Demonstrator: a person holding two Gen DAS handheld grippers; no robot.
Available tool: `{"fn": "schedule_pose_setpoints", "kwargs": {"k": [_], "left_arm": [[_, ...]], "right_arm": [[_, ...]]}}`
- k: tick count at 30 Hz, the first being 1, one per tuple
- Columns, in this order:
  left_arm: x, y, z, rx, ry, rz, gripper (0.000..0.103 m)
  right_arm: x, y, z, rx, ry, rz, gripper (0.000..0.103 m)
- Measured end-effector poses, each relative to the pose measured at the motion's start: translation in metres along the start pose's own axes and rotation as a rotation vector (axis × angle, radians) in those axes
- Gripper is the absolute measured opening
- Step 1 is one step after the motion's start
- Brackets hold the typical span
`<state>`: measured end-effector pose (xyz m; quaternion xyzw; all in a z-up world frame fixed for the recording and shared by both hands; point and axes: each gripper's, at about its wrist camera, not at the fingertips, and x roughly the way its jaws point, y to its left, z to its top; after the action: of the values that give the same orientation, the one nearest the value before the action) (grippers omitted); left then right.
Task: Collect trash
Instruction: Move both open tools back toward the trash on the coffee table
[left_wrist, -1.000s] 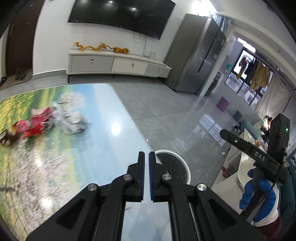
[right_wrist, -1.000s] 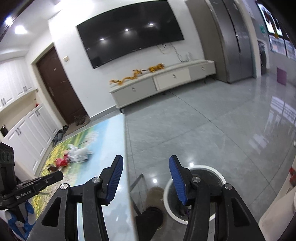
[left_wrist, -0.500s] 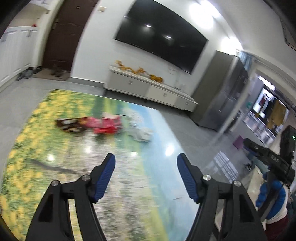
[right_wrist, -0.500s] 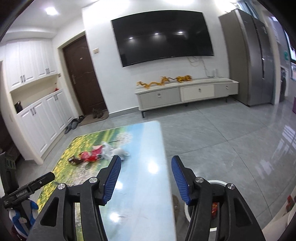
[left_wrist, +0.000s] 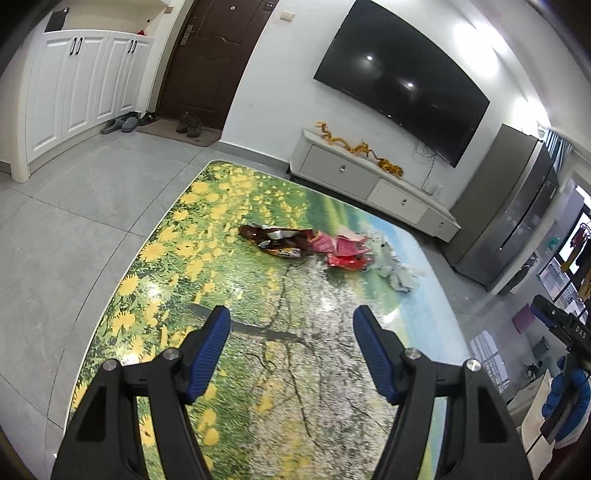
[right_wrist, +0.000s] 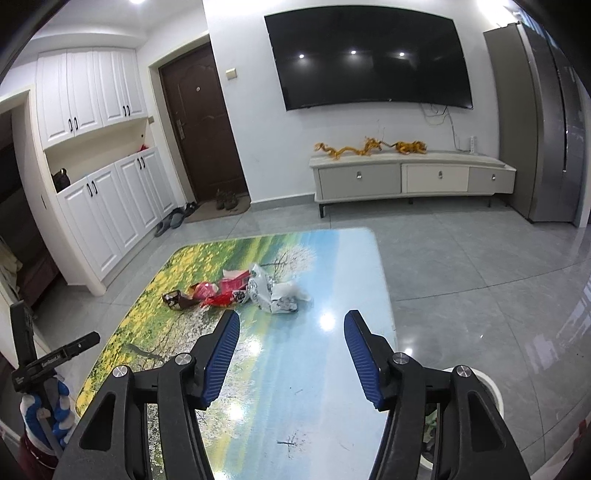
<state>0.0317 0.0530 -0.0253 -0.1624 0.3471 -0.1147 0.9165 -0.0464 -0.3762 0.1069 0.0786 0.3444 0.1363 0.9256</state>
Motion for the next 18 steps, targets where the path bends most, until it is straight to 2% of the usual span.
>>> {"fn": "schedule_pose_setpoints", "kwargs": {"k": [10, 18], "left_arm": [[0.061, -0.008, 0.003, 0.07, 0.088, 0.029, 0.067], [0.1, -0.014, 0.02, 0.095, 0.109, 0.064, 0.067]], "right_arm": [[0.061, -0.025, -0.006, 0.043, 0.089, 0.025, 0.057], [0.1, -0.038, -0.006, 0.064, 0.12, 0.084, 0.057]]}}
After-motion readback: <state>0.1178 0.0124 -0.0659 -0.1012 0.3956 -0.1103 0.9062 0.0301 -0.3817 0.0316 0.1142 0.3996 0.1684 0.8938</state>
